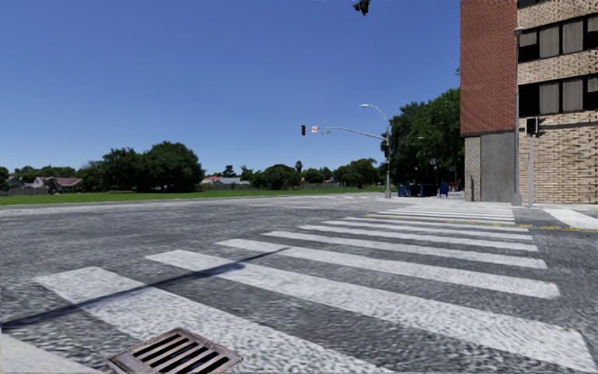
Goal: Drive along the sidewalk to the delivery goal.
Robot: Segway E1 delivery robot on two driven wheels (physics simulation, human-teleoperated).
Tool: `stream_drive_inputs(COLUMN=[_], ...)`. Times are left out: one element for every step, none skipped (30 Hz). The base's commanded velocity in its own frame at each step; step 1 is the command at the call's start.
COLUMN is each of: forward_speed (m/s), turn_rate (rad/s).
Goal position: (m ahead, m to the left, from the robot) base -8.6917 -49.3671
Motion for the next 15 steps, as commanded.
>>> stream_drive_inputs(forward_speed=[2.00, 2.00, 1.93, 1.88, 1.88, 1.81, 1.73, 1.67, 1.67, 1.59, 1.56, 1.55, 1.55, 1.55, 1.55], turn_rate=[-0.60, -0.60, -0.60, -0.60, -0.60, -0.60, -0.60, -0.60, -0.60, -0.60, -0.60, -0.60, -0.60, -0.60, -0.60])
